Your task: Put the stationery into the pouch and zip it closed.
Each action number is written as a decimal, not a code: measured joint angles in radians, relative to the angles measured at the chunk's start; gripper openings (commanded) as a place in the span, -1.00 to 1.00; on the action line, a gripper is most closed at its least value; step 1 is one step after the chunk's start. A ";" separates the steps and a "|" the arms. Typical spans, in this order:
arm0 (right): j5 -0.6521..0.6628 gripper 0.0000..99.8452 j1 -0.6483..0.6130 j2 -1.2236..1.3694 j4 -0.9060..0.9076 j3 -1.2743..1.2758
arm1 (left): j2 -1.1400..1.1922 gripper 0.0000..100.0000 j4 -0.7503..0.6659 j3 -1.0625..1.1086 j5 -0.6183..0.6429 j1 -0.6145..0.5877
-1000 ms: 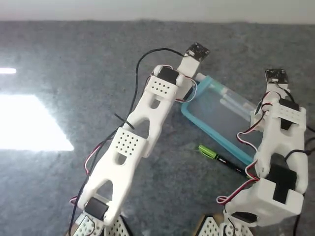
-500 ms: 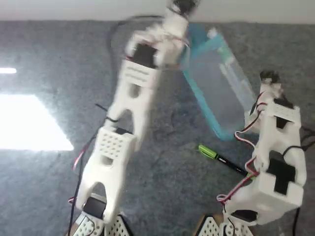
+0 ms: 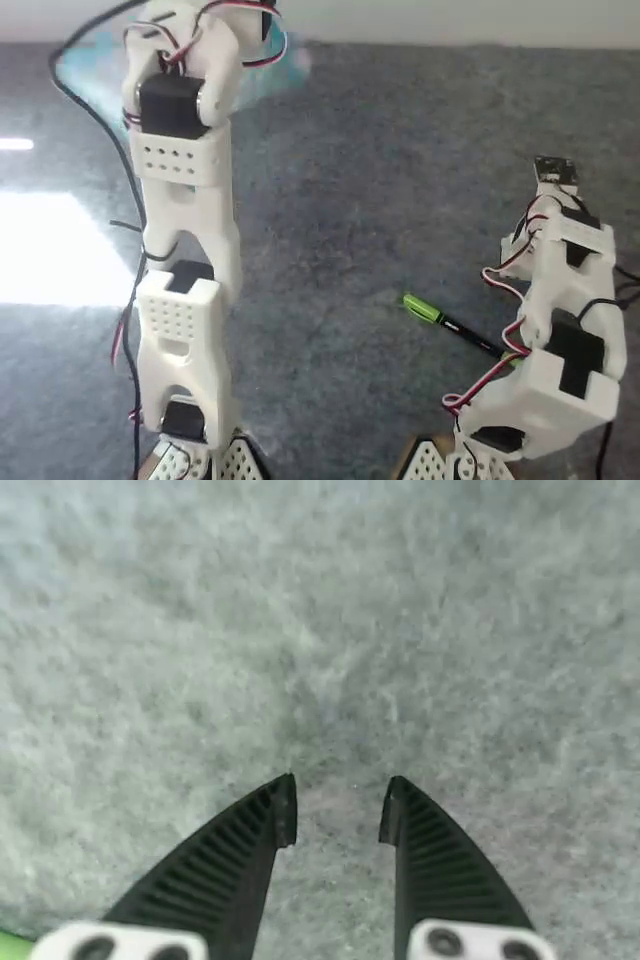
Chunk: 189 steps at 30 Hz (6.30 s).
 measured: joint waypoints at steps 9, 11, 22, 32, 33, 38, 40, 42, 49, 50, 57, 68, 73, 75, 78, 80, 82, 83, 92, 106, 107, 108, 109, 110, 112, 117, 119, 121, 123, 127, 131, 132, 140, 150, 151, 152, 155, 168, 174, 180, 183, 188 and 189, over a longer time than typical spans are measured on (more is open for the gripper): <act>-0.048 -0.68 -0.086 0.000 0.281 -0.394 | -0.140 -0.98 0.463 -0.009 0.008 0.106; -0.060 -0.68 -0.109 0.000 0.344 -0.473 | -0.141 -0.98 0.488 0.000 0.009 0.094; -0.094 -0.68 -0.356 0.000 0.555 -0.775 | -0.141 -0.98 0.365 0.044 0.009 0.040; -0.094 -0.68 -0.410 0.000 0.637 -0.802 | -0.141 -0.98 0.252 0.175 -0.031 -0.006; -0.094 -0.68 -0.411 0.000 0.640 -0.802 | -0.141 -0.98 0.253 0.201 -0.035 -0.020; -0.094 -0.68 -0.411 0.000 0.640 -0.802 | -0.143 -0.98 0.387 0.230 -0.026 -0.025; -0.094 -0.68 -0.408 0.000 0.640 -0.802 | -0.144 -0.98 0.462 0.219 -0.025 -0.012; -0.094 -0.68 -0.402 0.000 0.640 -0.802 | -0.144 -0.98 0.480 0.219 -0.023 -0.009; -0.112 -0.67 -0.379 0.000 0.638 -0.901 | -0.232 -0.98 0.488 0.379 -0.021 0.008; -0.115 -0.67 -0.381 0.000 0.640 -0.928 | -0.267 -0.98 0.488 0.427 -0.018 0.020; -0.118 -0.67 -0.387 0.112 0.709 -1.148 | -0.631 -0.98 0.488 0.908 -0.054 0.141; -0.110 -0.67 -0.434 0.282 0.819 -1.528 | -1.129 -0.98 0.488 1.467 -0.252 0.221; -0.057 -0.67 -0.428 0.282 0.819 -1.496 | -1.168 -0.98 0.476 1.636 -0.296 0.222; -0.037 -0.67 -0.433 0.284 0.819 -1.450 | -1.172 -0.98 0.416 1.695 -0.249 0.222; -0.028 -0.68 -0.417 0.284 0.821 -1.424 | -1.171 -0.98 0.278 1.803 -0.170 0.224; -0.028 -0.68 -0.387 0.282 0.821 -1.416 | -1.138 -0.98 0.181 1.881 -0.147 0.227; -0.028 -0.68 -0.367 0.273 0.821 -1.393 | -1.103 -0.98 0.097 1.927 -0.138 0.253; -0.028 -0.68 -0.367 0.256 0.821 -1.373 | -1.094 -0.98 0.061 1.946 -0.138 0.265; 0.101 -0.68 -0.460 0.000 0.821 -1.066 | -1.079 -0.98 -0.037 1.941 -0.077 0.344; 0.397 -0.38 -0.660 -0.516 0.784 -0.537 | -1.051 -0.98 -0.012 1.907 -0.054 0.272; 0.425 -0.39 -0.658 -0.546 0.760 -0.506 | -1.051 -0.98 -0.002 1.907 -0.054 0.272; 0.453 -0.39 -0.657 -0.574 0.732 -0.477 | -1.051 -0.98 0.008 1.907 -0.054 0.270; 0.477 -0.39 -0.655 -0.594 0.701 -0.450 | -1.053 -0.98 0.015 1.907 -0.054 0.270; 0.496 -0.39 -0.655 -0.609 0.661 -0.414 | -1.053 -0.98 0.023 1.907 -0.055 0.270; 0.509 -0.40 -0.655 -0.635 0.572 -0.331 | -1.053 -0.98 0.035 1.909 -0.069 0.270; 0.430 -0.40 -0.687 -0.660 0.399 -0.183 | -1.048 -0.98 0.018 1.873 -0.025 0.206; 0.324 -0.40 -0.724 -0.667 0.368 -0.147 | -1.046 -0.98 0.029 1.857 0.028 0.153; 0.212 -0.40 -0.715 -0.677 0.339 -0.123 | -1.042 -0.98 0.026 1.830 0.084 0.103; 0.138 -0.40 -0.727 -0.678 0.319 -0.115 | -1.039 -0.98 0.023 1.815 0.138 0.060; 0.098 -0.40 -0.726 -0.718 0.301 -0.110 | -1.039 -0.98 0.023 1.811 0.160 0.034; 0.091 -0.40 -0.736 -0.744 0.262 -0.078 | -1.039 -0.98 0.028 1.811 0.160 0.031; 0.091 -0.40 -0.746 -0.744 0.245 -0.063 | -1.039 -0.98 0.034 1.811 0.158 0.031; 0.005 -0.40 -0.746 -0.746 0.015 0.135 | -1.039 -0.98 0.126 1.801 0.098 0.112; -0.109 -0.40 -0.738 -0.724 -0.092 0.166 | -1.269 -0.98 0.279 1.780 0.095 0.230; -0.109 -0.40 -0.752 -0.709 -0.101 0.166 | -1.283 -0.98 0.288 1.780 0.095 0.247; -0.109 -0.40 -0.772 -0.690 -0.104 0.166 | -1.292 -0.98 0.290 1.780 0.095 0.261; -0.107 -0.40 -0.829 -0.663 -0.106 0.163 | -1.295 -0.98 0.290 1.780 0.087 0.284; -0.193 -0.40 -0.793 -0.795 -0.063 0.127 | -1.298 -0.98 0.290 1.780 0.068 0.270; -0.178 -0.31 -0.867 -0.950 0.000 0.184 | -1.298 -0.98 0.290 1.780 0.071 0.210; -0.121 -0.31 -0.944 -1.000 0.002 0.238 | -1.298 -0.98 0.290 1.780 0.061 0.206; -0.084 -0.31 -0.948 -0.993 -0.035 0.239 | -1.300 -0.98 0.302 1.780 0.021 0.216; -0.095 -0.31 -0.914 -0.898 -0.075 0.232 | -1.303 -0.98 0.358 1.780 -0.012 0.267; -0.114 -0.31 -0.890 -0.879 -0.077 0.221 | -1.303 -0.98 0.358 1.780 -0.012 0.270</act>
